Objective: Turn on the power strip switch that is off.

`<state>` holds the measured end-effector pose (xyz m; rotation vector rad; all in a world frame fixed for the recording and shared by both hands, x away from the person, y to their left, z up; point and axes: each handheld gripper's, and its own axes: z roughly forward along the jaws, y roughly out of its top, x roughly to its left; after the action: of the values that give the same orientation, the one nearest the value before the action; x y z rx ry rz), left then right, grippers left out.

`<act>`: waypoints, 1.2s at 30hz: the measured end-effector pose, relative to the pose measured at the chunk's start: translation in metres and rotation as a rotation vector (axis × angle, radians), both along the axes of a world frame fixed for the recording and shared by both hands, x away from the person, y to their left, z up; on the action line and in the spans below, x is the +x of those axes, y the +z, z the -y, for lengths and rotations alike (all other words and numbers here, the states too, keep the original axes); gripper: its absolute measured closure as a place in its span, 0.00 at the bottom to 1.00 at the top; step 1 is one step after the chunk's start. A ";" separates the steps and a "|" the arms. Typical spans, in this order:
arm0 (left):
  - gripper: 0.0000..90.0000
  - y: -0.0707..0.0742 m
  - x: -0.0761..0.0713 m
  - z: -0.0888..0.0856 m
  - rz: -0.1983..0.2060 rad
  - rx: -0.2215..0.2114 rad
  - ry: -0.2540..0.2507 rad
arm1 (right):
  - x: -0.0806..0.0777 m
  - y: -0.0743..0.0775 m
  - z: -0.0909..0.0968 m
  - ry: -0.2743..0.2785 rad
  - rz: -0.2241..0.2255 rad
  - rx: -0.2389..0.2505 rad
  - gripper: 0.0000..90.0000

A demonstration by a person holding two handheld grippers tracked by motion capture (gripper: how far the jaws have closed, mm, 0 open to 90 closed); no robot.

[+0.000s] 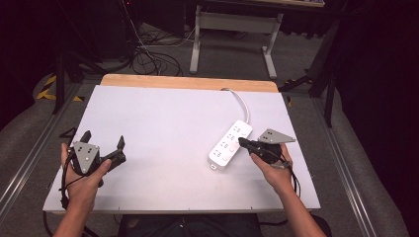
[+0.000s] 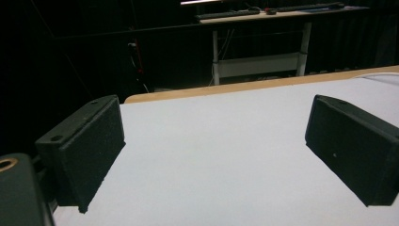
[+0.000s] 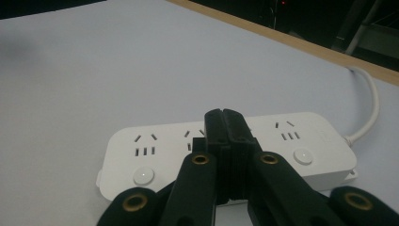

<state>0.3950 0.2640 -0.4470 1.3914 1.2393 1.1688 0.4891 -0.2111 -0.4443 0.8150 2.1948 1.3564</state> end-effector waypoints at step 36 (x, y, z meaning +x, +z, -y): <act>0.07 -0.001 -0.009 -0.006 -0.002 0.002 0.031 | 0.020 -0.025 -0.021 0.036 -0.122 -0.116 1.00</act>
<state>0.3862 0.2702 -0.4477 1.3794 1.2659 1.1900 0.5090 -0.1899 -0.4697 0.8394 2.3677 1.2120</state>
